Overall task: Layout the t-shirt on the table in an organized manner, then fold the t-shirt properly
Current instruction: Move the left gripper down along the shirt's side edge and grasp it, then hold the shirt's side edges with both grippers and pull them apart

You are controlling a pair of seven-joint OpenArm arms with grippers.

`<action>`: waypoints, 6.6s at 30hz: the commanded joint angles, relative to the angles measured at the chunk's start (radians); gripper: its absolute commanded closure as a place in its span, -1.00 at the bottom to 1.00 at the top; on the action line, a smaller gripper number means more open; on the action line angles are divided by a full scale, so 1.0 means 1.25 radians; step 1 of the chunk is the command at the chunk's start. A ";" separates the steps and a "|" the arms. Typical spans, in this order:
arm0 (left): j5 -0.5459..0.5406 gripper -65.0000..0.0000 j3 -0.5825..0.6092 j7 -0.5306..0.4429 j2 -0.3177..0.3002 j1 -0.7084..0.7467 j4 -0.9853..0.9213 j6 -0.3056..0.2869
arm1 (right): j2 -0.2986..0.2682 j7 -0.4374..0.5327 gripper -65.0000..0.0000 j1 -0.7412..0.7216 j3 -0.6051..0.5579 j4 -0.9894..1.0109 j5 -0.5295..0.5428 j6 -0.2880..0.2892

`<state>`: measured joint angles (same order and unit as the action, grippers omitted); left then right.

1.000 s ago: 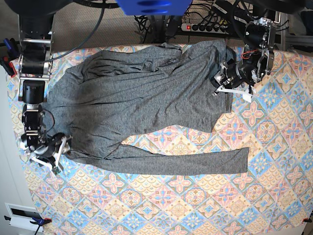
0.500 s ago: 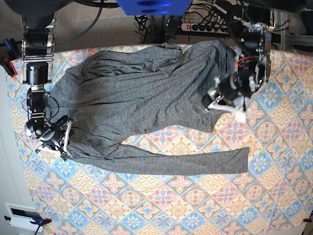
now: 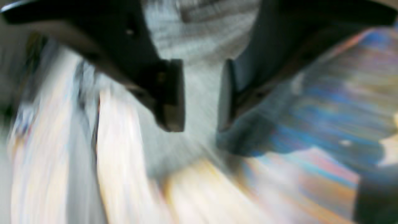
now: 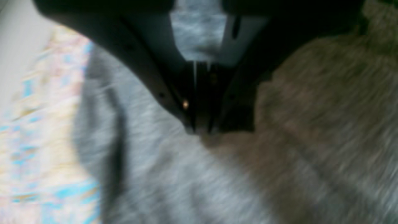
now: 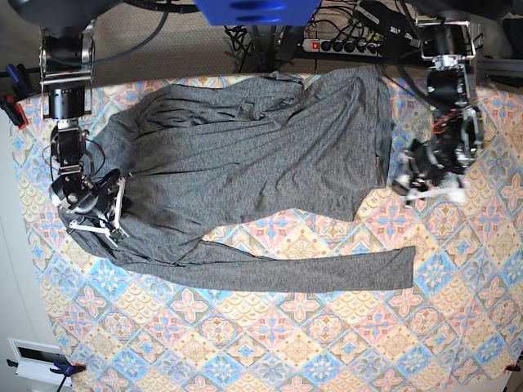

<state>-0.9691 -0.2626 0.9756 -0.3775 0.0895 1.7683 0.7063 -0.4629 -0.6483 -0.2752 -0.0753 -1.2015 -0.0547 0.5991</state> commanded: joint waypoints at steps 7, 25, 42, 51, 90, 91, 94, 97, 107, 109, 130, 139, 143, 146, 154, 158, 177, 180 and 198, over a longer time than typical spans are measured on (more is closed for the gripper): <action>-0.021 0.35 -0.018 0.006 -0.014 -0.054 -0.104 -0.007 | 0.017 0.018 1.00 0.010 0.007 -0.015 0.003 -0.010; 0.065 0.36 0.233 0.001 0.003 -0.305 -0.369 -0.007 | 0.033 0.015 1.00 0.029 0.007 -0.015 0.001 -0.010; 0.073 0.24 0.356 0.006 0.015 -0.339 -0.392 -0.007 | 0.044 0.014 1.00 0.029 0.007 -0.015 0.000 -0.010; 0.074 0.46 0.473 0.001 0.037 -0.391 -0.485 -0.007 | 0.044 0.015 1.00 0.029 0.007 -0.015 0.000 -0.010; 0.475 1.00 0.413 -0.267 0.021 -0.600 -0.655 -0.007 | 0.057 0.017 1.00 0.062 0.008 -0.015 0.000 -0.010; 0.476 1.00 0.421 -0.278 0.025 -0.604 -0.665 -0.007 | 0.058 0.016 1.00 0.062 0.008 -0.015 0.000 -0.010; 0.476 0.88 0.451 -0.293 0.031 -0.601 -0.673 -0.007 | 0.079 0.017 1.00 0.062 0.008 -0.015 0.000 -0.010; 0.470 0.49 0.466 -0.291 0.040 -0.586 -0.673 -0.007 | 0.082 0.017 1.00 0.062 0.009 -0.015 0.000 -0.010; 0.467 -0.65 0.438 -0.153 0.055 -0.537 -0.572 -0.007 | 0.084 0.015 0.86 0.056 0.028 -0.025 0.000 -0.011; 0.467 -0.57 0.433 -0.119 0.039 -0.488 -0.433 -0.007 | 0.084 0.014 0.72 0.058 0.071 -0.053 0.000 -0.011; 0.276 0.99 0.387 0.044 0.037 -0.018 0.112 -0.007 | 0.078 -0.067 1.00 0.094 0.227 -0.096 -0.035 -0.011; 0.226 0.99 0.387 0.044 0.037 0.006 0.002 -0.007 | 0.078 -0.061 1.00 0.089 0.142 -0.010 -0.120 -0.011; 0.230 0.99 0.387 0.040 0.033 -0.030 -0.082 -0.007 | 0.078 -0.058 1.00 0.089 0.131 0.040 -0.121 -0.011; 0.230 0.99 0.387 0.028 0.015 -0.066 -0.142 -0.007 | 0.080 -0.037 1.00 0.089 0.126 0.066 -0.121 -0.011; 0.230 0.99 0.394 -0.041 -0.003 -0.215 -0.330 -0.007 | 0.082 -0.017 1.00 0.022 0.088 0.089 -0.121 -0.011; 0.230 0.99 0.394 -0.062 0.006 -0.296 -0.412 -0.007 | 0.085 -0.004 1.00 0.011 0.082 0.090 -0.121 -0.011; 0.228 0.98 0.529 -0.167 0.009 -0.494 -0.606 -0.007 | 0.141 0.026 1.00 -0.086 0.087 0.128 -0.121 -0.048; 0.228 0.98 0.529 -0.167 0.009 -0.494 -0.606 -0.007 | 0.141 0.026 0.95 -0.090 0.087 0.128 -0.121 -0.049; 0.227 0.33 0.524 -0.164 0.003 -0.497 -0.605 -0.007 | 0.141 0.023 0.37 -0.091 0.088 0.130 -0.121 -0.049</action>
<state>-0.7036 0.3985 0.7666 -0.3550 -0.5129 1.0088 0.6804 -0.2798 -0.6052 -0.3763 0.0326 -1.0340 -0.2058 0.5201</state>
